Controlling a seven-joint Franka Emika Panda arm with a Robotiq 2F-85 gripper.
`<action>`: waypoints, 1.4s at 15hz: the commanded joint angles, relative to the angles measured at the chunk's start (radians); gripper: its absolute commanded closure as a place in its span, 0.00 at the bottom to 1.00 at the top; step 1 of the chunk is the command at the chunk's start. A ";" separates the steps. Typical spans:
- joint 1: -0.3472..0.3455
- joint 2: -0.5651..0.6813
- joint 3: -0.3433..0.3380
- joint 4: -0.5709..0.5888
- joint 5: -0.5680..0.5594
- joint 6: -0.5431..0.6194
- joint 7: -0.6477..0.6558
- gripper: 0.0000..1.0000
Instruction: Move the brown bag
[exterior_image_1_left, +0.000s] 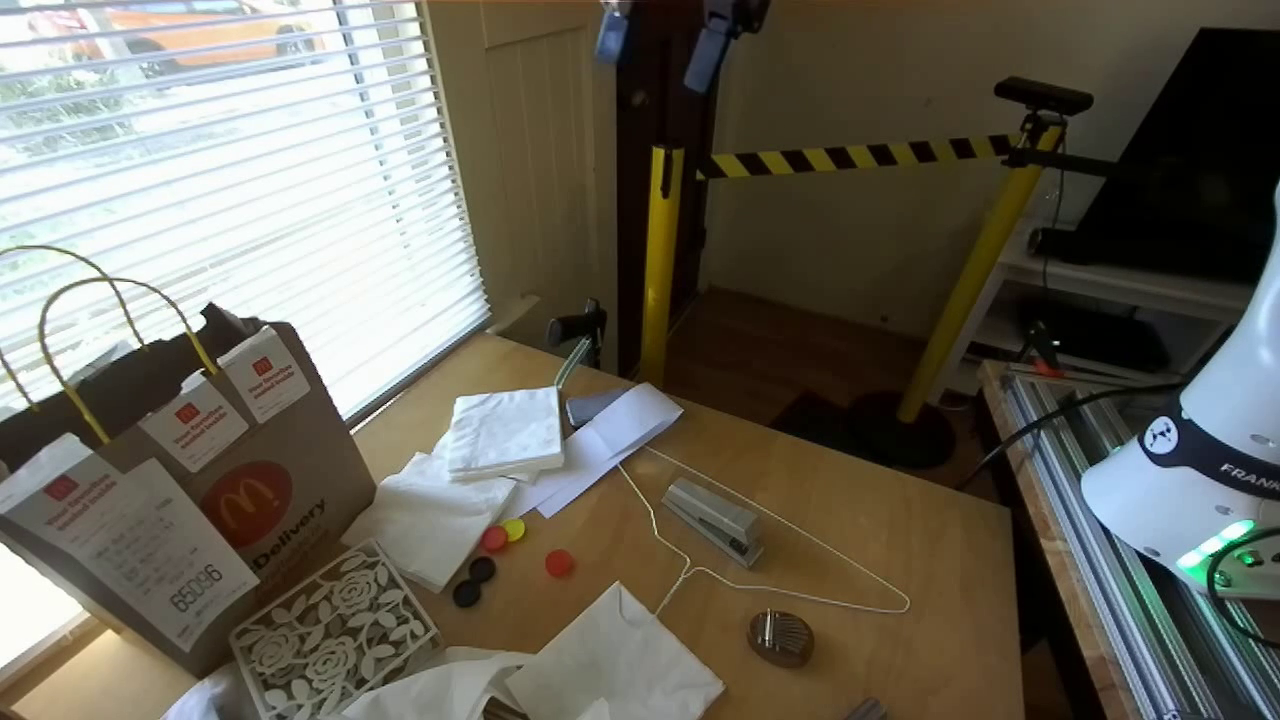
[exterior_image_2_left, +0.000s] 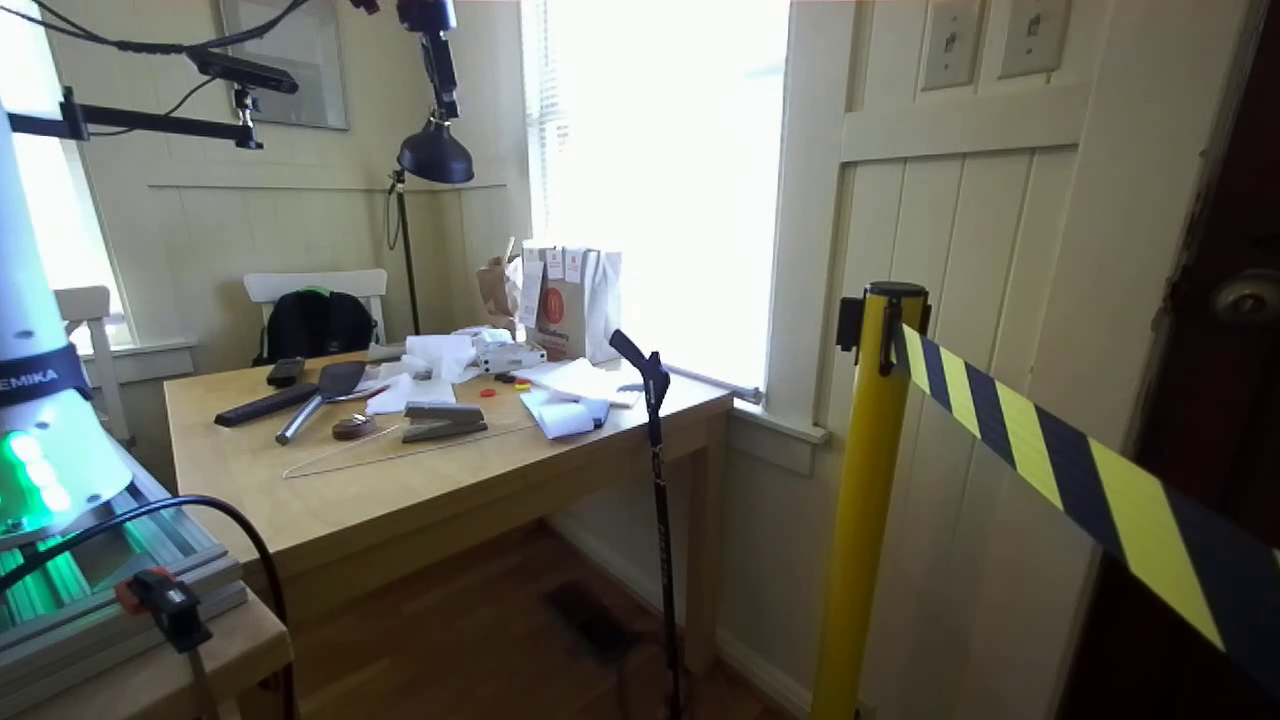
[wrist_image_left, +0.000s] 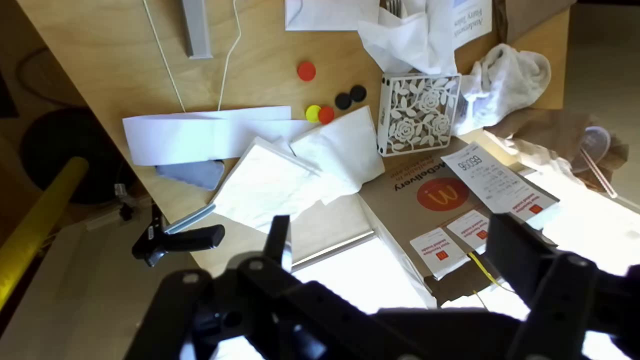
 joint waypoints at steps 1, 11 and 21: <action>0.026 0.149 0.008 0.178 -0.052 -0.011 0.079 0.00; 0.152 0.477 -0.030 0.511 -0.194 0.007 0.503 0.00; 0.181 0.498 -0.064 0.510 -0.160 0.027 0.565 0.00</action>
